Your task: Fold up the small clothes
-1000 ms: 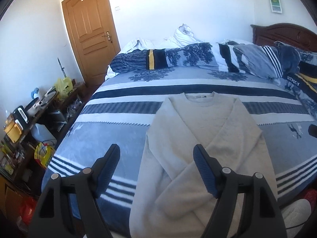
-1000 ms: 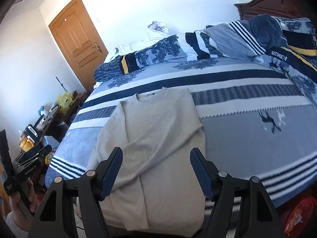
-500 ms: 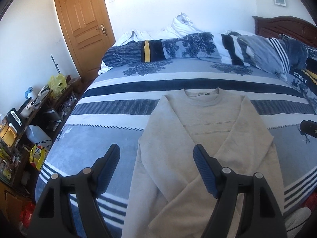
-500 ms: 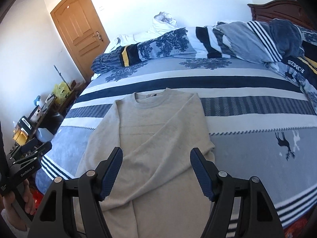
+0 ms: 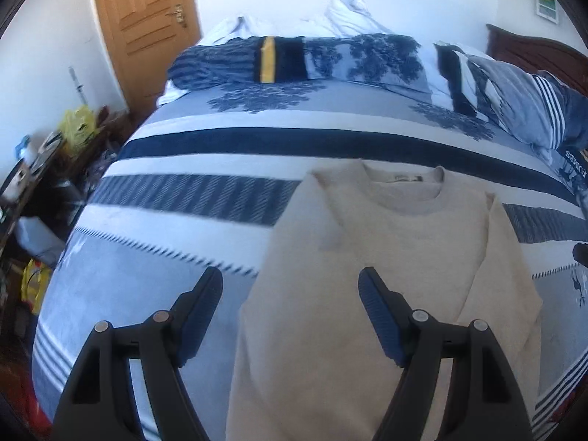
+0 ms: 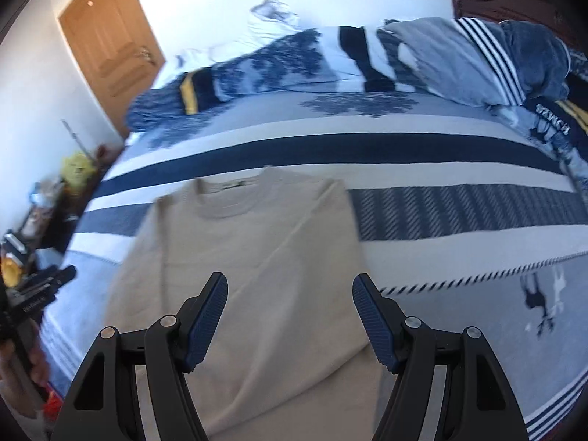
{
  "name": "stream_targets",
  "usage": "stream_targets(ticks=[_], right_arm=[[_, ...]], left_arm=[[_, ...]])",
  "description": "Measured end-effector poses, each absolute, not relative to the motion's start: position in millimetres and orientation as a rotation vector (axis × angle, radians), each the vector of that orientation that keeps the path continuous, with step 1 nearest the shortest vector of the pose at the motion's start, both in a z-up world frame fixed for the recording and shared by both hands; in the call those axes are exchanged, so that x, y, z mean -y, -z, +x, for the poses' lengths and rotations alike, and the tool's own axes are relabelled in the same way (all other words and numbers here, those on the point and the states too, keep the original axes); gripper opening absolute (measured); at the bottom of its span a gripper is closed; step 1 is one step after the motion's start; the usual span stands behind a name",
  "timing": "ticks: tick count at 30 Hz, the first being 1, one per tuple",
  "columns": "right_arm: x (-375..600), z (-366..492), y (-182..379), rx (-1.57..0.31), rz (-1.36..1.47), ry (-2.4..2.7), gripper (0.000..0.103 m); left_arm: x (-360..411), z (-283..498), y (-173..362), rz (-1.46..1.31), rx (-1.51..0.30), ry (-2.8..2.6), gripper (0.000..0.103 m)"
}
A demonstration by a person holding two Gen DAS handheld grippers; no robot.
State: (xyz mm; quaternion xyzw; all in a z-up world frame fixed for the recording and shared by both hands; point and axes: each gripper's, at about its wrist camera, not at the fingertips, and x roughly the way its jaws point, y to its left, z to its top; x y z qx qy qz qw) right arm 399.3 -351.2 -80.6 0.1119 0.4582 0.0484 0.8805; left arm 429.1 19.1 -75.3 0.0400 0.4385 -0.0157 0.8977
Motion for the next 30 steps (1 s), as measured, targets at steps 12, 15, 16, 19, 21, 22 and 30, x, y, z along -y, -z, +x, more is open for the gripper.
stream_targets(ticks=[12, 15, 16, 19, 21, 22, 30], right_arm=[[340, 451, 100, -0.937, 0.15, -0.088, 0.075], [341, 464, 108, -0.947, 0.15, -0.097, 0.075], [341, 468, 110, -0.952, 0.151, -0.101, 0.075], [354, 494, 129, -0.985, 0.224, -0.189, 0.075], [368, 512, 145, -1.014, 0.298, -0.227, 0.075], [375, 521, 152, -1.022, 0.322, -0.228, 0.075], [411, 589, 205, -1.148, 0.499, -0.226, 0.075]], left_arm=[[-1, 508, 106, 0.049, -0.96, 0.062, 0.075], [4, 526, 117, 0.054, -0.965, 0.092, 0.075], [4, 535, 122, 0.05, -0.969, 0.105, 0.075], [-2, 561, 132, 0.012, -0.98, 0.122, 0.075], [-9, 578, 139, -0.002, -1.004, 0.13, 0.075], [-11, 584, 142, 0.0, -1.012, 0.122, 0.075], [-19, 639, 196, -0.048, -1.184, 0.12, 0.075]])
